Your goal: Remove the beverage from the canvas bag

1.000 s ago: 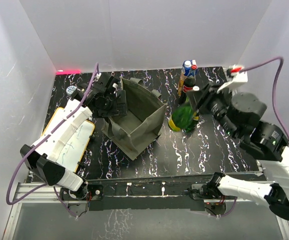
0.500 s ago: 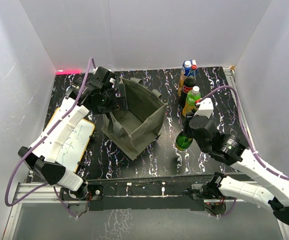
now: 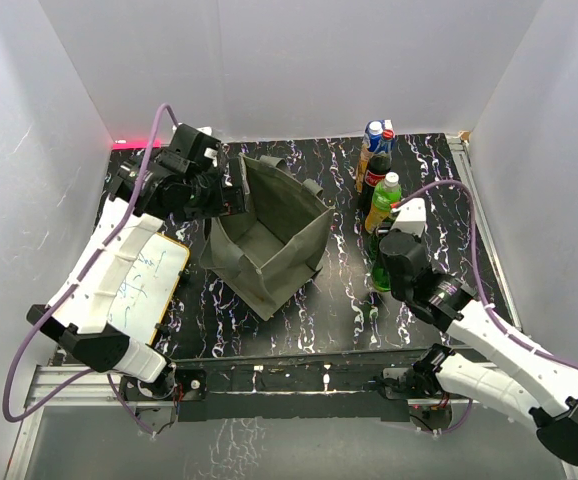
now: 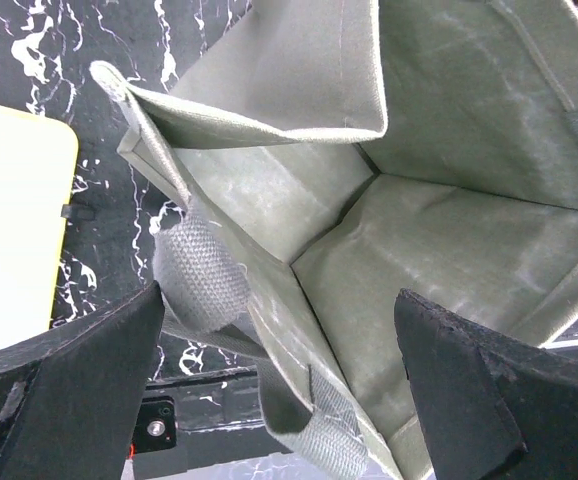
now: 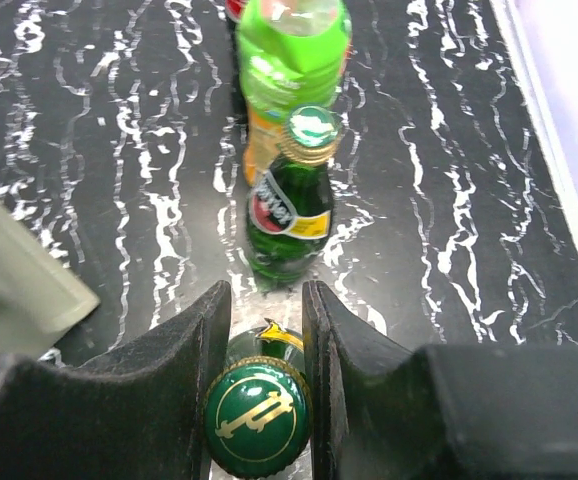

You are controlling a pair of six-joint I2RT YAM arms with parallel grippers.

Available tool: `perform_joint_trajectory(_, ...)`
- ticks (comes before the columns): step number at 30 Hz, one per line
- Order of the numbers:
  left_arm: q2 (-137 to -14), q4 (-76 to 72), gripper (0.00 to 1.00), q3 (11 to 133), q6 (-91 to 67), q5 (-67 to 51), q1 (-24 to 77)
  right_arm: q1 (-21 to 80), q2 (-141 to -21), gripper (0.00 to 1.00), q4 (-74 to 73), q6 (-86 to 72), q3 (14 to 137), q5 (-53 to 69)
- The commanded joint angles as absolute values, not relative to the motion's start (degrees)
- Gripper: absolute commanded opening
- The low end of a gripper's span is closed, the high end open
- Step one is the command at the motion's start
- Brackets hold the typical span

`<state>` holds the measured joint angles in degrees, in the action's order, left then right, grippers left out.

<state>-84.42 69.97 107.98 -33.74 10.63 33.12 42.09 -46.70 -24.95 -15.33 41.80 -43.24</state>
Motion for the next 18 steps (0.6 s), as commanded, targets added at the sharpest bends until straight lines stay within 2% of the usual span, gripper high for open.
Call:
perform_joint_trajectory(1,-82.27,74.55,0.97,113.24,-30.51,12.2,32.99,35.41,-45.71,0.08,-9.51,-11.03,42.78,-41.64)
perform_joint_trajectory(8,-83.1,74.66,0.97,118.21,-28.52,12.38,32.96,26.2,-49.42,0.08,-5.89,-10.74,41.97,-34.17)
perform_joint_trajectory(18,-83.57,72.87,0.97,120.58,-25.42,13.31,32.96,23.55,-52.78,0.08,-2.97,-13.19,40.12,-31.84)
